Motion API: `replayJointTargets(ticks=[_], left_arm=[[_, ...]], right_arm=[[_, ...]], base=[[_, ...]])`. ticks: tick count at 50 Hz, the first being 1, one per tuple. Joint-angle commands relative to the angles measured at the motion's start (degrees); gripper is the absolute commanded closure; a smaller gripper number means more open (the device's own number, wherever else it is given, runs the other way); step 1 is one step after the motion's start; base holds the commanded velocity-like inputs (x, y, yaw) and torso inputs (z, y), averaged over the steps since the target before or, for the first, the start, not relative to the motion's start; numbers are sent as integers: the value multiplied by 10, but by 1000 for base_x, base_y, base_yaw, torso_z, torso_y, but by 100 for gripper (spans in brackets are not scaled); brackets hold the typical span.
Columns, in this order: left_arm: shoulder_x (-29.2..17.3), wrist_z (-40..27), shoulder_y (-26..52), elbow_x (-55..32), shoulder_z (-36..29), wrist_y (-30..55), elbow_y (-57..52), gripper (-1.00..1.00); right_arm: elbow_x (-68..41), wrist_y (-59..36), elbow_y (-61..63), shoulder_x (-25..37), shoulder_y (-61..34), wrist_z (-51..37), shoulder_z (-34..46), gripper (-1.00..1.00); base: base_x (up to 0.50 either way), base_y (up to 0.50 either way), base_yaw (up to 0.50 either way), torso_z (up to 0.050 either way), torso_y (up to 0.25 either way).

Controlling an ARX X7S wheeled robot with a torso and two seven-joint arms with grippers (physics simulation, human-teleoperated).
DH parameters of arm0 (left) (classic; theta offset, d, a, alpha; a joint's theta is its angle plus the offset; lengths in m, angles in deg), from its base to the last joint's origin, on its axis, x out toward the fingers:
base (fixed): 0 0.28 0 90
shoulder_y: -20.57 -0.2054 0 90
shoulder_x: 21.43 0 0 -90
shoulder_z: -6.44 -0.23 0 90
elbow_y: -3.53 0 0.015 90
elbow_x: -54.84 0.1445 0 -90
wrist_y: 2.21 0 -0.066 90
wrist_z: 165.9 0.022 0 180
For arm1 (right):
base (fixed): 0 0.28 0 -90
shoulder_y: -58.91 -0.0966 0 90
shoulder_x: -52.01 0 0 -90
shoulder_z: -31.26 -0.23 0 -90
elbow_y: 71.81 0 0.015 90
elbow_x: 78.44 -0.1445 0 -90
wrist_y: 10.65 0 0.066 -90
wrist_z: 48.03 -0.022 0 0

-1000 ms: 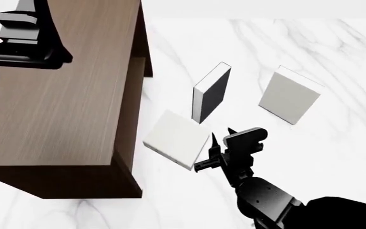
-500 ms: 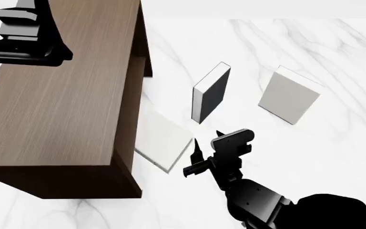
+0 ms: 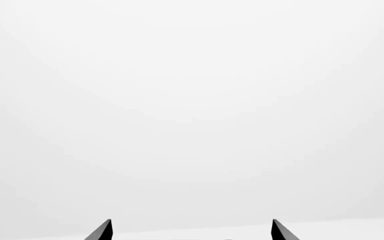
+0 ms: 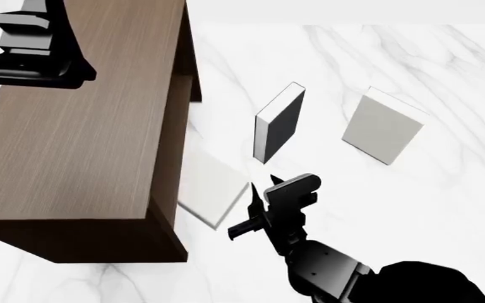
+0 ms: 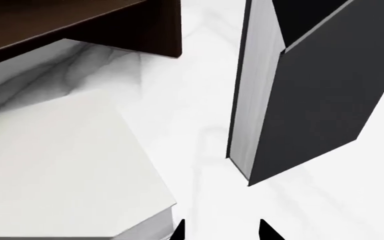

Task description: Pick up the book on the right and place it under the cabinet shelf.

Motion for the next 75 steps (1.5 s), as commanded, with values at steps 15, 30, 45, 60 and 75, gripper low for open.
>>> replayJointTargets(ticks=[15,30,45,60,75], left_arm=[[-13,-9,-3,-20,10,-2,-2,-100],[-23,-17,7,-35,15,-1,1,-100],[-28,-24,9,-46,18,-2,0,-100],[-29,-23,2,-41,14,-9,-1,-100],[-36,-20,-7,-43,18,-16,-1,-100]], right_arm=[[-10,-103,-36,-69,2,22,35,-100],[-26,-139,-77,-102,2,40,14,-100],[-12,-166,-116,-127,16,62,-22,-100],[274,-320,-139,-129,96,100,-338,-100],[342,-389,-121,-129,117,96,-414,-100]], base=[[2,4,9,-2,-6],[2,3,7,-2,-5],[2,3,7,-2,-5],[1,4,8,-2,-6],[2,4,9,-3,-7]])
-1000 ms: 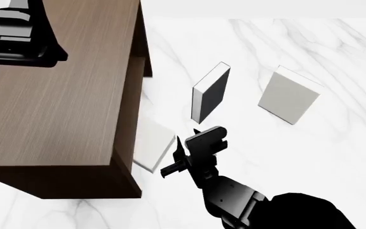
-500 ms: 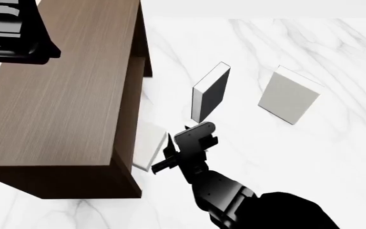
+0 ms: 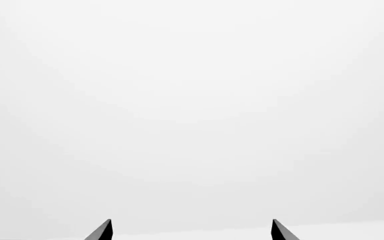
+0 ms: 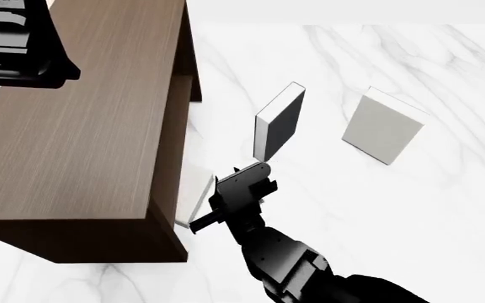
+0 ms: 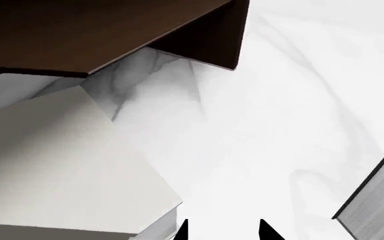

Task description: Pick up the book on the right and place it under the cabinet shelf.

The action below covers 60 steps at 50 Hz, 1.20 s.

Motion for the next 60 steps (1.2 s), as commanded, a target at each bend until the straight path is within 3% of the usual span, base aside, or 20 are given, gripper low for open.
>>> replayJointTargets(ticks=[1,13,41,55,60], left_arm=[[-4,1,-5,-1,1,-4,0,-100],[-11,1,-12,-4,9,-10,0,-100],[-23,-13,2,-22,8,-8,3,-100],[-31,-15,1,-26,10,-10,3,-100],[-33,-14,-4,-25,12,-12,2,-100]], right_arm=[[5,-108,-19,-19,32,30,13,-100],[-2,-124,-10,-19,31,35,14,-100],[-100,-77,-21,-19,48,184,17,-100],[-69,-90,-12,-19,53,175,17,-100],[-27,-93,-18,-19,53,128,16,-100]], base=[[0,5,9,0,0],[2,4,8,-3,-8],[0,1,4,-1,-6],[0,0,0,-1,-7],[0,0,0,-2,-7]])
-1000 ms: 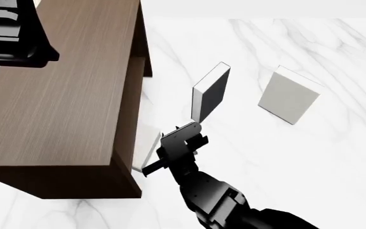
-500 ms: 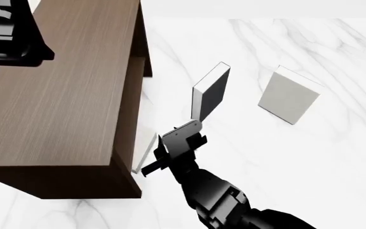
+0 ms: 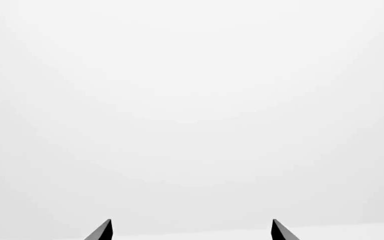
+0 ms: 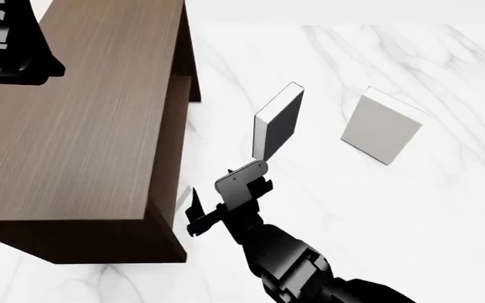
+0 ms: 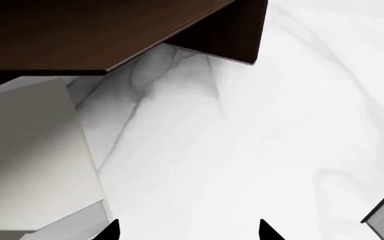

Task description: Pick up the book on the right and place it under the cabinet shelf.

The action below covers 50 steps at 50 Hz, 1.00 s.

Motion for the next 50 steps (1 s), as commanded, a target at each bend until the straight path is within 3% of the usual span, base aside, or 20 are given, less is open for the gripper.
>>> replayJointTargets(ticks=[1,16,23,50], left_arm=[[-6,0,-5,-1,3,-3,-1,-100],[-8,3,-14,5,2,-10,-1,-100],[-9,7,-21,10,3,-16,0,-100],[-8,5,-24,11,-8,-21,-1,-100]], right_arm=[[-72,-52,-24,-15,36,45,103,-100],[-74,-39,-30,-15,40,50,102,-100],[-57,-29,-62,-15,34,-12,97,-100],[-94,43,-137,-15,28,0,87,-100]], base=[[0,0,0,0,0],[0,0,0,-1,-6],[0,0,0,-2,-6],[0,1,1,-2,-7]])
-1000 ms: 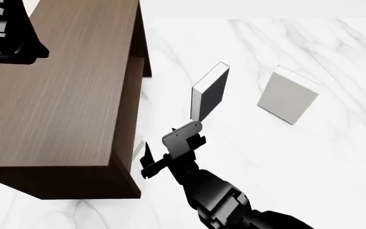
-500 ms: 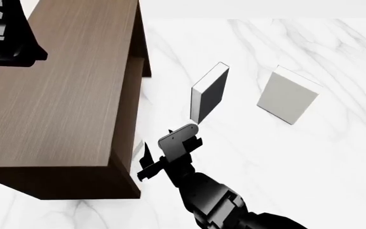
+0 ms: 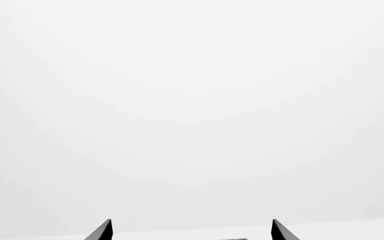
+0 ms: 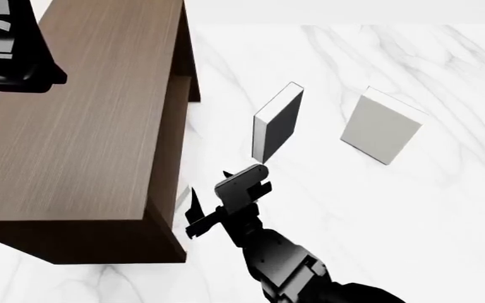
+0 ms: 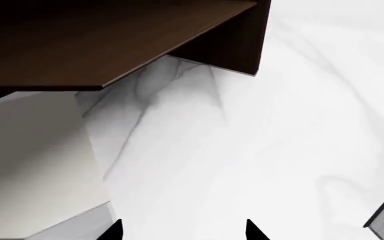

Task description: Pick up the book on the right and place it under the cabinet shelf.

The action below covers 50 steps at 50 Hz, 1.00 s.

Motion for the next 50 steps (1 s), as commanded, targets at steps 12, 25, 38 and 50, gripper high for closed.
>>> replayJointTargets(ticks=[12,25,38,50], left_arm=[[-4,-6,8,-9,-7,-1,1,-100],[-8,-14,14,-21,-8,0,0,-100],[-10,-19,15,-24,-10,-1,-1,-100],[-6,-18,8,-19,-14,-6,3,-100]], right_arm=[[-81,-19,-90,7,13,-20,50,-100],[-76,-54,78,99,-9,-108,58,-100],[-75,-74,200,169,-24,-168,58,-100],[-72,-90,353,245,-44,-222,60,-100]], base=[[0,0,0,-3,-7],[0,0,0,-1,-3],[0,0,0,-1,-2],[0,0,0,0,0]])
